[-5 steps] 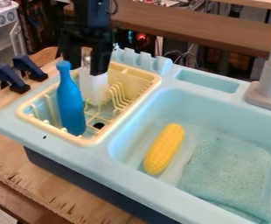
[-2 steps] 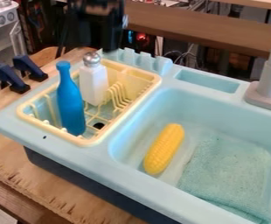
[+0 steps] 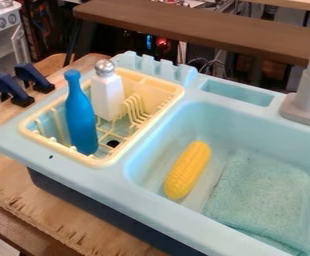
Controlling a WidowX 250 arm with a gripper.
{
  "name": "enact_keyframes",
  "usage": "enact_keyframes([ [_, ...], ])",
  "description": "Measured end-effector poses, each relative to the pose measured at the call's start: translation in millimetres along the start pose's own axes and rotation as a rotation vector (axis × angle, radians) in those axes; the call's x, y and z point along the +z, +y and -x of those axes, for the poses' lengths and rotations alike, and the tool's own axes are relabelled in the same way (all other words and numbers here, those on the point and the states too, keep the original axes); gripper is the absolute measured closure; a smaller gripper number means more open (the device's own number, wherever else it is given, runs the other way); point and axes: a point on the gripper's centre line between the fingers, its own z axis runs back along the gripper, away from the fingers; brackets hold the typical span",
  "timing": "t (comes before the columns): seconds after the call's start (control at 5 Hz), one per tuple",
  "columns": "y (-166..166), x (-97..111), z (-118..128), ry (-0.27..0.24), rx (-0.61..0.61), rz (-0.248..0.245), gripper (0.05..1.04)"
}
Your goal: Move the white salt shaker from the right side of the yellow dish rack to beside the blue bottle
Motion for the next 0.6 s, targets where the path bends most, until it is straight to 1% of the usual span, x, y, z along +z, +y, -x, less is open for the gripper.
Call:
enact_keyframes([
  [0.2,-4.9,2.1,-0.6,0.005,-0.026,-0.011,0.081],
  [0.6,-3.0,1.9,0.2,0.008,-0.021,-0.011,0.081],
])
